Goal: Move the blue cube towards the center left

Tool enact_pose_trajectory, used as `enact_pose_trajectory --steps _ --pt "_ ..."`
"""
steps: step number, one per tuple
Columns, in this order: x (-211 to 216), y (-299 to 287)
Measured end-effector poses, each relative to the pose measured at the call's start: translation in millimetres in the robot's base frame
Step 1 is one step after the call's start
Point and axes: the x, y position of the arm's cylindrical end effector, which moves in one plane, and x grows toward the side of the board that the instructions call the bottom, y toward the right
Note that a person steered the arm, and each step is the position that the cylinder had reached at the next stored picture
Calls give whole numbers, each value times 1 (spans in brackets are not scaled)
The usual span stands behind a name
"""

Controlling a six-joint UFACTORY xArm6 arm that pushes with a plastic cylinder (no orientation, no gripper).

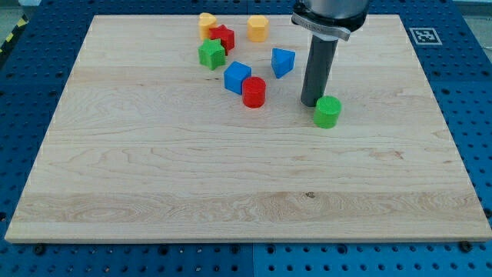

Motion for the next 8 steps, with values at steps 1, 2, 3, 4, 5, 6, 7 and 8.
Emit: enact_pose_trajectory --steps 1,2,3,4,5,6,7,8 --pt "-10 -23" --pt "-28 -70" --pt "-35 -79" --pt "-41 -78" --pt "-49 -77" --pt "-52 -77" --pt "-53 -82" --pt "-53 -96"
